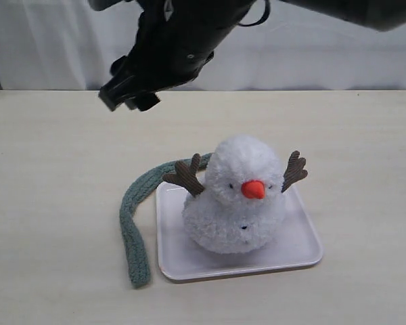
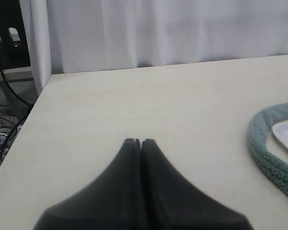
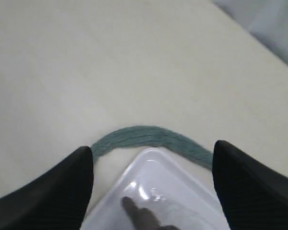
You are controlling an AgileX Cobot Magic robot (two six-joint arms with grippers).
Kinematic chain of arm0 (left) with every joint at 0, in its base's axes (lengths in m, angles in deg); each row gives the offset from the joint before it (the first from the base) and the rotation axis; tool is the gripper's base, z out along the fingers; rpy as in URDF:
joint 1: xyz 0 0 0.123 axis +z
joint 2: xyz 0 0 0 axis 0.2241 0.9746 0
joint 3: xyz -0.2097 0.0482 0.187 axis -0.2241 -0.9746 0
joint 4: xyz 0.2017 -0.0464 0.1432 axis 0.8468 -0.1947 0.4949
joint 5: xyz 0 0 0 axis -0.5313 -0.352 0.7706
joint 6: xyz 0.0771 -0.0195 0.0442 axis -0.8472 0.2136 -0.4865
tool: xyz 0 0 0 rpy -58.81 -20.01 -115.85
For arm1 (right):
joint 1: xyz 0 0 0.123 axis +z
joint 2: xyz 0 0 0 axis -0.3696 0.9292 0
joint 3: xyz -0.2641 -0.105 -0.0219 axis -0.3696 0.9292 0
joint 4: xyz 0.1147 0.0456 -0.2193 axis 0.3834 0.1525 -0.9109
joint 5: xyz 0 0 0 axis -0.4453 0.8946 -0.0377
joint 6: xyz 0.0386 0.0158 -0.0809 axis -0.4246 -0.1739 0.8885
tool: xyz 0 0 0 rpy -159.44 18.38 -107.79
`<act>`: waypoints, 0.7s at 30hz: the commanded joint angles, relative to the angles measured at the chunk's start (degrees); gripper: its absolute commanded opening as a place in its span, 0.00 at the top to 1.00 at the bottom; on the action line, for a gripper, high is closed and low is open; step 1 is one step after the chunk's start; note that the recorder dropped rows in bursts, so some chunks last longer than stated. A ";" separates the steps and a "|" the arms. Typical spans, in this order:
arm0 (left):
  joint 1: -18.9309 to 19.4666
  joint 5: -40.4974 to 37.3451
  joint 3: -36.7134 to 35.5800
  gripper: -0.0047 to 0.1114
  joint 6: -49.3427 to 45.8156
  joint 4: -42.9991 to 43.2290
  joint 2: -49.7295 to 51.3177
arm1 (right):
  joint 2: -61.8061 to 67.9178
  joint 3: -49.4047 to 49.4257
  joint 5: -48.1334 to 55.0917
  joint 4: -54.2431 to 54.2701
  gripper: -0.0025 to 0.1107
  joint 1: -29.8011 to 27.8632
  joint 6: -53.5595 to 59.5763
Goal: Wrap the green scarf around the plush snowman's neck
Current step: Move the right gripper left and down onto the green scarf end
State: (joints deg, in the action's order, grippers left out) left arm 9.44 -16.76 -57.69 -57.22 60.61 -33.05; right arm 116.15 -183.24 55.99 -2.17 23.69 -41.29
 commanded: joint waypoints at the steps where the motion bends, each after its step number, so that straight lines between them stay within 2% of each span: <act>1: -0.41 0.55 -0.18 0.96 -0.09 0.02 -0.15 | 3.42 -2.00 3.92 8.09 0.40 1.24 2.35; 13: -0.41 0.55 -0.18 0.96 -0.09 0.02 -0.15 | 15.05 -2.00 5.90 9.79 0.40 5.79 1.38; 21: -0.41 0.55 -0.18 0.96 -0.09 0.02 -0.15 | 19.71 -2.00 5.09 11.22 0.40 6.08 0.22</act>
State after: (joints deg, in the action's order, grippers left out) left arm 9.44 -16.76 -57.69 -57.22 60.61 -33.05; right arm 134.67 -184.77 61.74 8.71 29.86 -40.01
